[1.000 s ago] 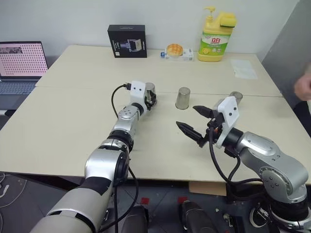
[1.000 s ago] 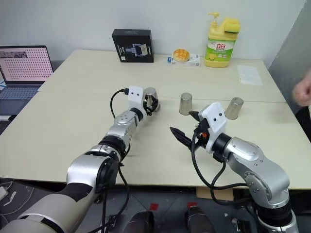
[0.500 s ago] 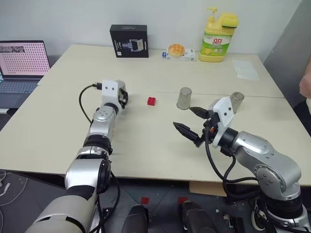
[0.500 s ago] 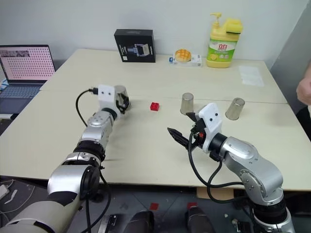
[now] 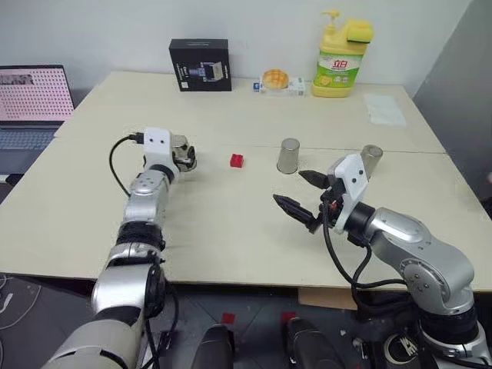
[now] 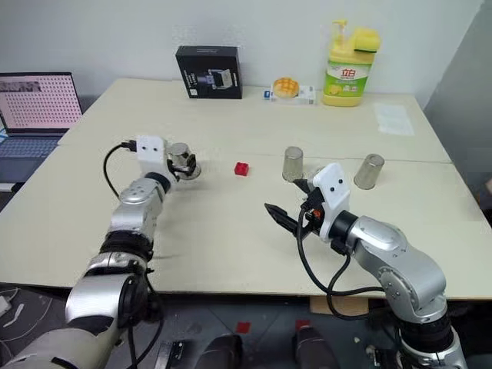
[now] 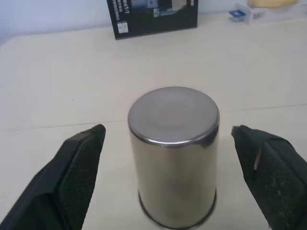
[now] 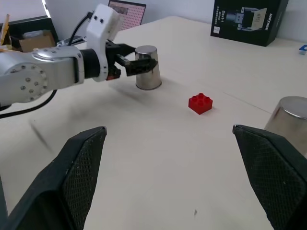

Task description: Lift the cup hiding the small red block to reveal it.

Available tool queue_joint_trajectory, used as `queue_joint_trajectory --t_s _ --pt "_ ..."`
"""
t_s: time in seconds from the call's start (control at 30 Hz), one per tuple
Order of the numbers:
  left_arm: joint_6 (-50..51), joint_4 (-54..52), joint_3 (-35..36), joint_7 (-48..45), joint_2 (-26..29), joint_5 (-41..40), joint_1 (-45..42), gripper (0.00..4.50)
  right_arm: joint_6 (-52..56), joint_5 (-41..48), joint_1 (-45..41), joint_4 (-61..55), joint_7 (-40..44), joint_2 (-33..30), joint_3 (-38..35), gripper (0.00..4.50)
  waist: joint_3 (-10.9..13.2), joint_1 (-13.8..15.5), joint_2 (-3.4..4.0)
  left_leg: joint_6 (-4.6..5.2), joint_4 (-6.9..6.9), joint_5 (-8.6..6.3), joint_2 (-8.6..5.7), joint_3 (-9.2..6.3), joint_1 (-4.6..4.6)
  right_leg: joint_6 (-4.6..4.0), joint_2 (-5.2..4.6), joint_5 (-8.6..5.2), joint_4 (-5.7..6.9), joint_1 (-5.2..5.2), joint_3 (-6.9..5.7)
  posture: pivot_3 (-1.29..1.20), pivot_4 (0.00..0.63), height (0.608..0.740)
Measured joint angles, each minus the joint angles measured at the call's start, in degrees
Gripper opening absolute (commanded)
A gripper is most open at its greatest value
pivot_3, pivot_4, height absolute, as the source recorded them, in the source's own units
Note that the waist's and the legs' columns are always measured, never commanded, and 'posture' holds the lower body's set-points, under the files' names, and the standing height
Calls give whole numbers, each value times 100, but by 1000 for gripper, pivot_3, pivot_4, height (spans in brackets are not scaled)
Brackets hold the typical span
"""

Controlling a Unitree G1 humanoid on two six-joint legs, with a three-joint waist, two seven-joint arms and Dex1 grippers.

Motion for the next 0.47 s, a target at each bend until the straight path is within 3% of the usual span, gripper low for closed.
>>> queue_joint_trajectory --t_s 0.07,0.13,0.27,0.47 --pt "758 -1005 -100 -307 278 -153 543 4466 7 7 25 -7 1 -2 -5 4500 0 -54 0 0 -3 0 2 -2 0 -6 0 -3 5 -3 -2 0 150 740" --pt "2138 -2737 -248 -1124 914 -655 1463 4466 61 14 148 -14 4 -84 -46 4500 0 -101 0 0 -6 0 3 -5 1 -13 -2 -8 10 -6 -5 0 150 740" --pt "3210 -4274 -81 -1903 1430 -1520 1832 4466 143 25 184 -28 49 -286 -137 4500 1 -21 -1 0 4 1 3 -16 5 -38 -7 -24 5 9 -28 0 150 740" --pt "3356 -4809 -74 -2519 1936 -1825 1930 4466 170 25 185 147 119 -413 -461 4500 0 -24 1 3 5 3 4 -4 29 -46 -7 -28 1 26 -19 0 150 740"
